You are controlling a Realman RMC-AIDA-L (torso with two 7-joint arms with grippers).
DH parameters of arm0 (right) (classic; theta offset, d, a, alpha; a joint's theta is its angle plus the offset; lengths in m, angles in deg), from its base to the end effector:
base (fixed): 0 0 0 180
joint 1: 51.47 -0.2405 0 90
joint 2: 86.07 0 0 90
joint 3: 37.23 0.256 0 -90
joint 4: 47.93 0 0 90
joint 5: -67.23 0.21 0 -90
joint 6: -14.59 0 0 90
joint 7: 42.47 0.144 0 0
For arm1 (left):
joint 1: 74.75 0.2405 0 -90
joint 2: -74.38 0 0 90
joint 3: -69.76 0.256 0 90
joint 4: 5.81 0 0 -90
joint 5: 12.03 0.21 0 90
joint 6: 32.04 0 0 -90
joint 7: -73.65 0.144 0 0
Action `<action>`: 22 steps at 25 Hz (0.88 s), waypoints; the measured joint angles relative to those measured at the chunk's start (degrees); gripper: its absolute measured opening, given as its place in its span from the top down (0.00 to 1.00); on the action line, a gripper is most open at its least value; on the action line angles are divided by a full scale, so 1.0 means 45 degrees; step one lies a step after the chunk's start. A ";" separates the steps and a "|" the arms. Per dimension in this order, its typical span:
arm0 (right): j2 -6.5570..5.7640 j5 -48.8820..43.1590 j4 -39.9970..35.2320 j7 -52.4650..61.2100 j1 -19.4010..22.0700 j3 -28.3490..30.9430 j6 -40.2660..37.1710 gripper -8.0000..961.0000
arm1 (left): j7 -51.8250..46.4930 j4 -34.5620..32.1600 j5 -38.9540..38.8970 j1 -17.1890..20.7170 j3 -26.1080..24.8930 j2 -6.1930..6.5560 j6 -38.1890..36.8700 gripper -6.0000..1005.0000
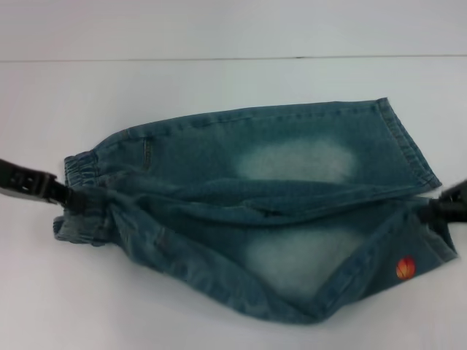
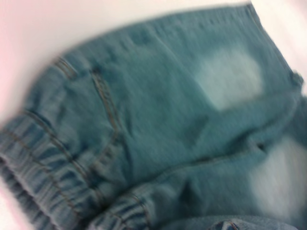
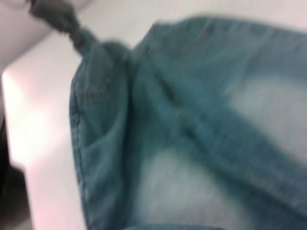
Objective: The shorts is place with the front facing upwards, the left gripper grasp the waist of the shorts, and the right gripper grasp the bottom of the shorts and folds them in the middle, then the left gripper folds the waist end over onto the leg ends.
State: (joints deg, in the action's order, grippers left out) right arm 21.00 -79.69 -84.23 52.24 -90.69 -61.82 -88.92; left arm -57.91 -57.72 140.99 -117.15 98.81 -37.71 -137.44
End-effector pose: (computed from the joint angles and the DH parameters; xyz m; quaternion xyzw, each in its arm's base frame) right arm 0.2946 0.3354 0.0814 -0.9416 0.3281 0.0638 0.0416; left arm -0.2637 0.3541 0.0871 -0.8395 -0.5378 0.0083 0.0767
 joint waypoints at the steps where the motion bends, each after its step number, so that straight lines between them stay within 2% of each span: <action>1: -0.0040 0.0346 0.0112 0.0123 0.0096 0.0072 0.0244 0.96 | -0.0105 0.0035 -0.0001 -0.0001 -0.0089 0.0024 0.0147 0.95; 6: 0.0035 0.2125 0.0168 0.0477 0.0623 0.0461 0.1025 0.96 | -0.0810 0.0123 -0.0002 0.0000 -0.0410 0.0101 0.1187 0.95; 10: 0.0077 0.3425 0.0705 0.0298 0.0891 0.0666 0.2318 0.96 | -0.0861 0.0345 -0.0076 -0.0021 -0.0592 0.0128 0.1782 0.95; 14: 0.0345 0.4532 0.0927 0.0156 0.1010 0.0737 0.3371 0.96 | -0.0865 0.0368 -0.0119 0.0025 -0.0620 0.0068 0.2278 0.95; 22: 0.0904 0.4668 0.0960 0.0540 0.0674 0.0739 0.5904 0.96 | -0.0736 0.0403 -0.0287 0.0304 -0.1410 0.0064 0.3152 0.95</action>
State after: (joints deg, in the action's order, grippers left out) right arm 25.07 -58.69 -79.91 54.67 -87.65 -58.49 -62.35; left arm -61.22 -55.91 139.70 -115.78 92.46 -37.42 -123.25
